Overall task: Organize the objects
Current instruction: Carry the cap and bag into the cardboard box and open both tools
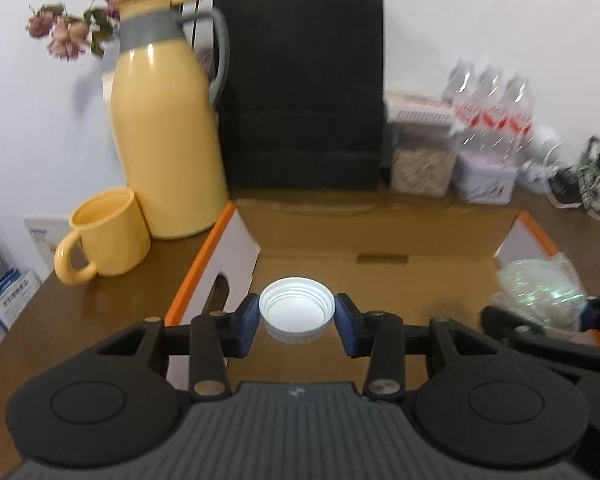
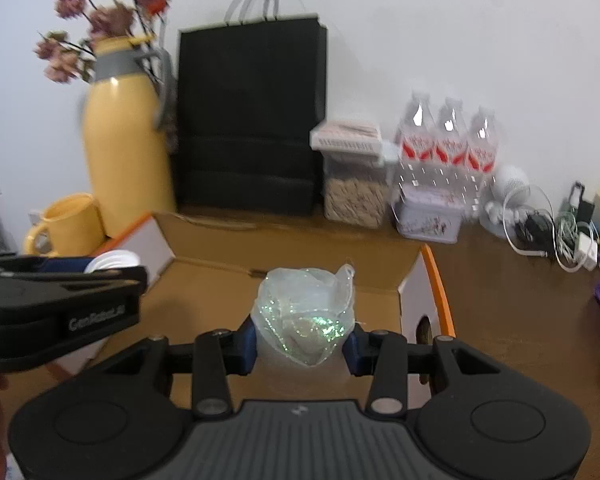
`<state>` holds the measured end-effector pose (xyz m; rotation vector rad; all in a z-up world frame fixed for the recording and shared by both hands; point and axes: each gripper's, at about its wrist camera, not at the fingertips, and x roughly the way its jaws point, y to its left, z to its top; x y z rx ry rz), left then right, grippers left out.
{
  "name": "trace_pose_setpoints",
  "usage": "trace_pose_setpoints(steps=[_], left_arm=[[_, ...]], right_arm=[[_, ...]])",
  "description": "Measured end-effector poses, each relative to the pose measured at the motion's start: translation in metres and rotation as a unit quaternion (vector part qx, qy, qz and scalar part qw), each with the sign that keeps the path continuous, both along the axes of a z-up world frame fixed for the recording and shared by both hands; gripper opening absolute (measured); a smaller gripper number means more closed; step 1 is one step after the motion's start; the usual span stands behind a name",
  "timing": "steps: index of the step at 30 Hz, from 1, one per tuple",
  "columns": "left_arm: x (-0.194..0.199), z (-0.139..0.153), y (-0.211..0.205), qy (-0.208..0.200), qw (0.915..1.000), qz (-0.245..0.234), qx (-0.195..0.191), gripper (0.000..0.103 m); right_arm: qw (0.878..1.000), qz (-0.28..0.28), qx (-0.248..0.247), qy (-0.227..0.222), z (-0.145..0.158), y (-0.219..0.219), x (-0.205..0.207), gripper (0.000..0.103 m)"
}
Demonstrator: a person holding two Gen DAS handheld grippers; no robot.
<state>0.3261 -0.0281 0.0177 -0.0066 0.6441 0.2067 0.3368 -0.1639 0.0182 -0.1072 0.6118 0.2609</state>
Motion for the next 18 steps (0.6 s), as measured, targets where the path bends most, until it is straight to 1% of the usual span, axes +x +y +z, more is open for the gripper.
trace_pose_setpoints(steps=[4, 6, 9, 14, 16, 17, 18], left_arm=[[0.006, -0.017, 0.000, 0.025, 0.9995, 0.010, 0.018, 0.041], [0.007, -0.023, -0.001, 0.032, 0.9992, 0.010, 0.022, 0.041], [0.008, -0.027, -0.007, 0.040, 0.9987, 0.008, 0.032, 0.041], [0.009, -0.030, -0.010, 0.048, 0.9983, 0.014, 0.032, 0.043], [0.008, -0.029, -0.009, 0.045, 0.9984, 0.012, 0.030, 0.049], [0.007, -0.028, -0.009, 0.043, 0.9985, 0.012, 0.030, 0.059], [0.006, -0.026, -0.009, 0.040, 0.9986, 0.013, 0.031, 0.075]], right_arm=[[0.999, -0.020, -0.035, 0.017, -0.024, 0.000, 0.014, 0.040], [0.998, -0.026, -0.041, 0.033, -0.032, -0.002, 0.019, 0.040], [0.998, -0.035, -0.028, 0.049, -0.034, -0.005, 0.026, 0.040], [0.995, -0.042, -0.047, 0.073, -0.040, -0.001, 0.032, 0.044], [0.995, -0.044, -0.056, 0.075, -0.040, 0.002, 0.032, 0.047], [0.995, -0.043, -0.057, 0.075, -0.040, 0.002, 0.031, 0.052], [0.995, -0.042, -0.058, 0.075, -0.040, 0.003, 0.031, 0.056]])
